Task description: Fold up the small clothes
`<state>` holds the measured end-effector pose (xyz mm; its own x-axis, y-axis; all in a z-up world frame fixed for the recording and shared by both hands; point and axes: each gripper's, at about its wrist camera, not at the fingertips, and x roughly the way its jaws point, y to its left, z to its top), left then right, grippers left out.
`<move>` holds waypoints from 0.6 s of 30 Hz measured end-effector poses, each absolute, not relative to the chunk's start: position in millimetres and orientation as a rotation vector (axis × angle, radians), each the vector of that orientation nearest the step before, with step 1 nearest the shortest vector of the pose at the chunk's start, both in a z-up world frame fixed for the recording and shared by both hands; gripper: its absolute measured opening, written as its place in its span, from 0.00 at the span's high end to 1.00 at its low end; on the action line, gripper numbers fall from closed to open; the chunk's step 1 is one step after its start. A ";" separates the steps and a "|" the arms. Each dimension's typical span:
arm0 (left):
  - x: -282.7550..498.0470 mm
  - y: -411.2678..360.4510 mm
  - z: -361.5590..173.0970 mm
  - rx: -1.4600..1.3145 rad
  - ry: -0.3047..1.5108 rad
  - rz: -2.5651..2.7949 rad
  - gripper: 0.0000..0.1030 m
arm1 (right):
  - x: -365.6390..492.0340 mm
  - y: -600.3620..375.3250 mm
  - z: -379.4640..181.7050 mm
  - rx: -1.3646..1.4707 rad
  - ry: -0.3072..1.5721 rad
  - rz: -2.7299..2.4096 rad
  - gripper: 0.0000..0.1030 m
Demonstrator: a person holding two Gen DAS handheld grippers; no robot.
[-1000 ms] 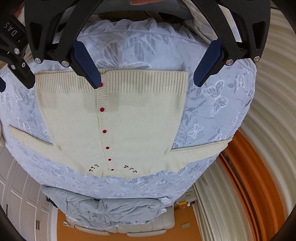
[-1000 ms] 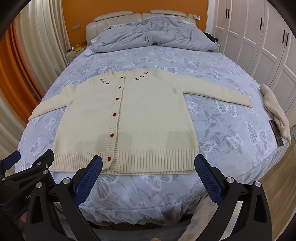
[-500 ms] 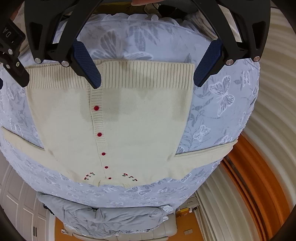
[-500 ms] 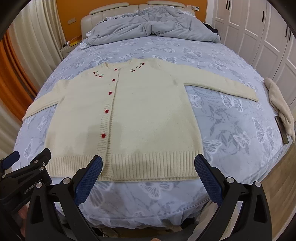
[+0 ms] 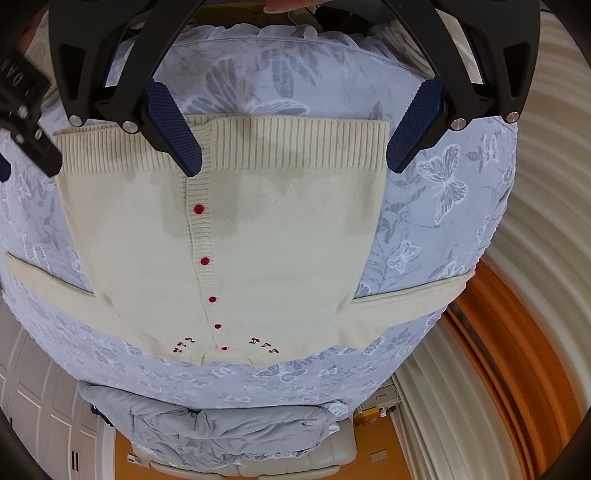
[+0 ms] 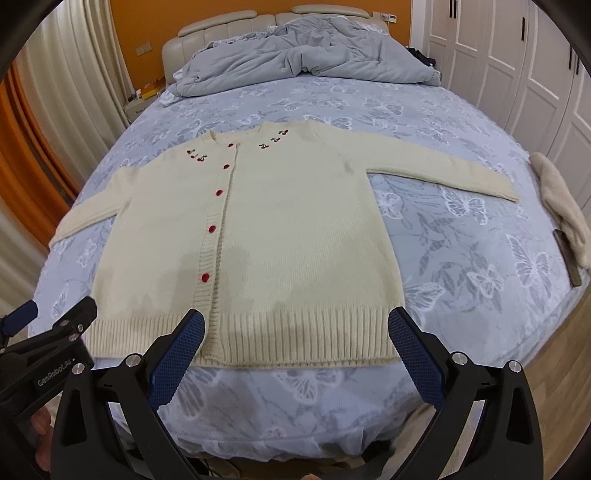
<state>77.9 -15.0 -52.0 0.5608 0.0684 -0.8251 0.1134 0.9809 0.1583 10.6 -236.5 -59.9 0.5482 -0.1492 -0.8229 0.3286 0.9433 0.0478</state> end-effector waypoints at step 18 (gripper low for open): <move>170.5 -49.9 -116.3 0.082 1.014 -0.117 0.05 | 118.6 -644.9 -168.7 0.856 0.749 -0.661 0.12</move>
